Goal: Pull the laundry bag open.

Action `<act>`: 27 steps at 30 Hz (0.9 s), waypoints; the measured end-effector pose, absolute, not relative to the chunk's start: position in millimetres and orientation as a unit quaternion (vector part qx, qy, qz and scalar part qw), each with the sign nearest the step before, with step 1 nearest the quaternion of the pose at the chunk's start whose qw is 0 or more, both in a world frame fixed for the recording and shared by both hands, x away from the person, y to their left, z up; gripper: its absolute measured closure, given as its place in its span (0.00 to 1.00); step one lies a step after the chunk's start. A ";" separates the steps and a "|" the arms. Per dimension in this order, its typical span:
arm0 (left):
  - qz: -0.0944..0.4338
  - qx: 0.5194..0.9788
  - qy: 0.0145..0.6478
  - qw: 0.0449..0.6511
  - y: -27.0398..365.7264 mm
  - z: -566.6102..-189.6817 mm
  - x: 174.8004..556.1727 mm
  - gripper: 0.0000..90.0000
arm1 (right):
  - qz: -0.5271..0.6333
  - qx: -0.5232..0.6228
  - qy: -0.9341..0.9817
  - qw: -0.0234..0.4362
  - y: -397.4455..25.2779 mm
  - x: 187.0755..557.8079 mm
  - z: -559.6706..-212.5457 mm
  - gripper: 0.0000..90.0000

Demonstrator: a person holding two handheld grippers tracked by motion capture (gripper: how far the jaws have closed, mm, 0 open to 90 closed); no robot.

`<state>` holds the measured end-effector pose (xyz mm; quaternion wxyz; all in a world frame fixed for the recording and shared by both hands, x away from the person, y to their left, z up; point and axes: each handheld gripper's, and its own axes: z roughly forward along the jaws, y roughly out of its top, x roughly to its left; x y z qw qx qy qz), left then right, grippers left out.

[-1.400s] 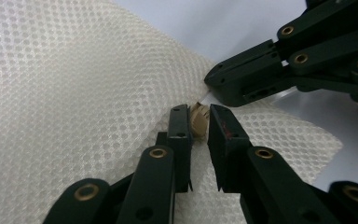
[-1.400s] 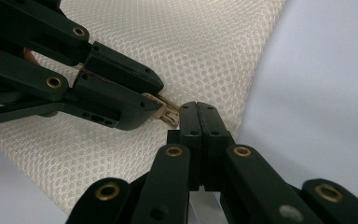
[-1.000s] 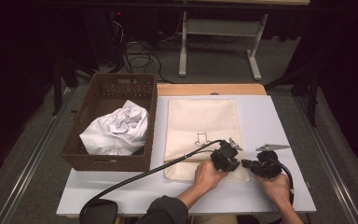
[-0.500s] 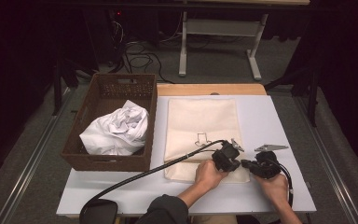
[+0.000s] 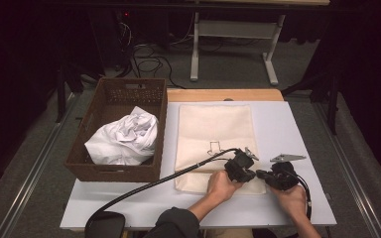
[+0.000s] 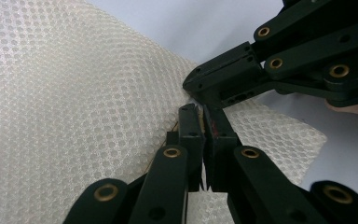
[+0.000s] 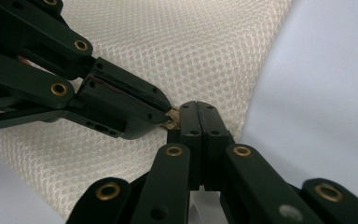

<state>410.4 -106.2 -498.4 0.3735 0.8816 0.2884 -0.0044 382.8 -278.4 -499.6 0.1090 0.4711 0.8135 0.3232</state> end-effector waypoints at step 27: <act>0.035 0.882 0.275 0.382 -74.1 -486.8 394.1 0.97 | 0.314 0.465 0.819 0.122 -275.6 381.6 -500.1 1.00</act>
